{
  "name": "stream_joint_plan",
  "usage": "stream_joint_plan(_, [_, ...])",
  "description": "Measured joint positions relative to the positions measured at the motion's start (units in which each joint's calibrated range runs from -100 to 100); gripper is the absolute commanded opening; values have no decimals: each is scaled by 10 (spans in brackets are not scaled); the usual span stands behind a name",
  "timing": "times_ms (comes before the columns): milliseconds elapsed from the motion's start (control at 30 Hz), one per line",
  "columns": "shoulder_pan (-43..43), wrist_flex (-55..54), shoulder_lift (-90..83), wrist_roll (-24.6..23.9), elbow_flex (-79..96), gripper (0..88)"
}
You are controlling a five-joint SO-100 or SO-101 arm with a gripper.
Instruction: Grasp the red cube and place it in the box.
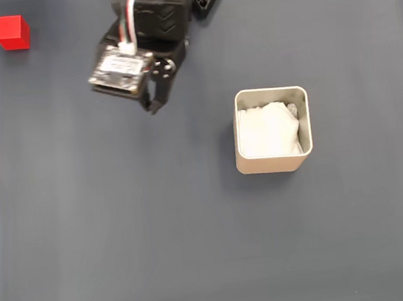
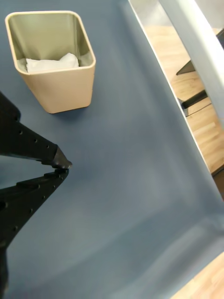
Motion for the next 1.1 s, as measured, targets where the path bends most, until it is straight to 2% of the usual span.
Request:
stream_joint_plan(567, [222,1,133,52,-168,3])
stream_joint_plan(1100, [410,1,260,69,-264,2])
